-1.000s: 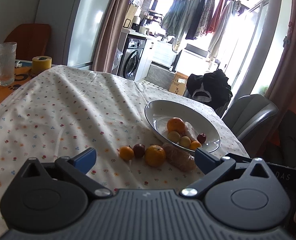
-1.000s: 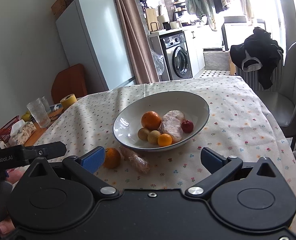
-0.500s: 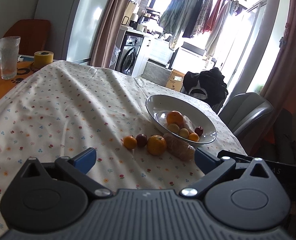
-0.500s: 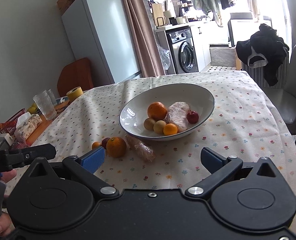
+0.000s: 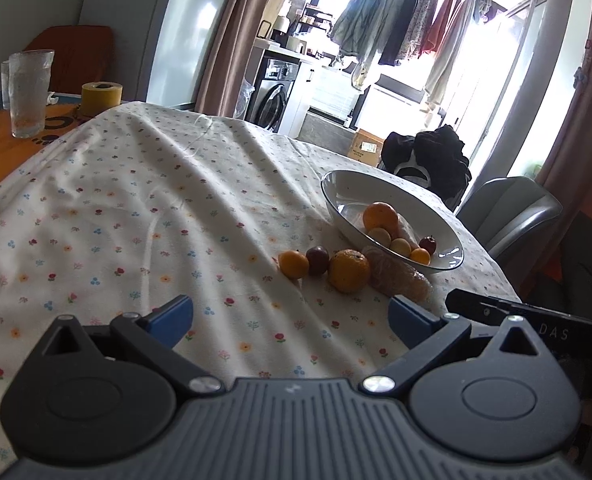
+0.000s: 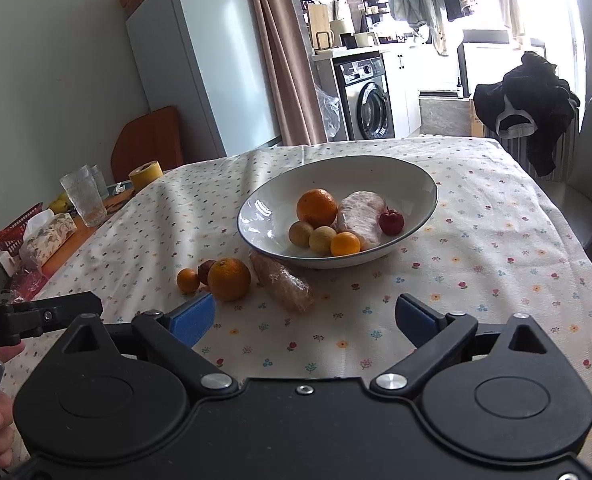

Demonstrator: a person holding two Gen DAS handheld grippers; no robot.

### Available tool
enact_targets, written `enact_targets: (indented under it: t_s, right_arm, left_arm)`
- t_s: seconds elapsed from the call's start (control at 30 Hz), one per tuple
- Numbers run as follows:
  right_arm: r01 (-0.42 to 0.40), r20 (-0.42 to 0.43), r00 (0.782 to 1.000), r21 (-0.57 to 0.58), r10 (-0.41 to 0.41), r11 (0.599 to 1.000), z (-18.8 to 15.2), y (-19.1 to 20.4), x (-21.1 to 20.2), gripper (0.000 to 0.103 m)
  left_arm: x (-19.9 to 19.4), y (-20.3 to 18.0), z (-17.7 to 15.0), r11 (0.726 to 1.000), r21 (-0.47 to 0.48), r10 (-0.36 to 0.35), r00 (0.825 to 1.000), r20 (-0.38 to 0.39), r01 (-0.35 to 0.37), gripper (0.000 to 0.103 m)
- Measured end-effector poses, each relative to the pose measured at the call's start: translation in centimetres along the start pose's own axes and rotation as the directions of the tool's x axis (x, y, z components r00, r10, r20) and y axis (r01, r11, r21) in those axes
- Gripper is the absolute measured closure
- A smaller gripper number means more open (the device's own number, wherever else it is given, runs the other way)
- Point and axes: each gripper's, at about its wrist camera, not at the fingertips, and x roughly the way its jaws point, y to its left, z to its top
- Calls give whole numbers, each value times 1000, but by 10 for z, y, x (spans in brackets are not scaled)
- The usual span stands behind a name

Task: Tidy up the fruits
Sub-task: 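Move both open grippers toward the large orange and wrapped bread roll, then grasp the large orange with the left gripper while the right gripper grasps the wrapped bread roll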

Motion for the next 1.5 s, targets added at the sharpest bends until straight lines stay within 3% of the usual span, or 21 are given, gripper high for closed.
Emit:
enact_targets:
  t_s: [0.27, 0.43, 0.7, 0.77, 0.83, 0.93, 1.1, 1.5]
  right_arm:
    - [-11, 1, 1000, -20, 11, 1000, 3, 3, 19, 22]
    - [-12, -12, 1000, -40, 12, 999, 4, 7, 32, 27]
    - [-27, -26, 999, -45, 25, 999, 4, 9, 41, 51]
    - [-39, -39, 999, -44, 37, 998, 5, 10, 46, 66]
    - [-32, -39, 999, -47, 30, 998, 4, 10, 47, 69]
    - [-54, -42, 998, -29, 52, 998, 3, 7, 46, 84]
    - [-74, -40, 997, -16, 73, 997, 0, 6, 43, 87]
    - [-107, -41, 993, 20, 108, 994, -5, -6, 21, 91]
  left_arm:
    - [15, -6, 1, 999, 27, -21, 1000, -2, 21, 1]
    - [18, -12, 0, 999, 43, -27, 1000, 10, 27, 6]
    - [29, -20, 3, 999, 40, -18, 1000, 4, 17, 27]
    - [32, -20, 5, 999, 33, -12, 1000, 1, 12, 30]
    - [35, -20, 7, 1000, 28, -8, 1000, 0, 8, 32]
    - [41, -23, 8, 1000, 27, -5, 1000, -3, 5, 35]
    - [51, -32, 9, 1000, 28, -1, 1000, -9, 2, 47]
    - [72, -51, 11, 999, 37, -23, 999, -30, 24, 61]
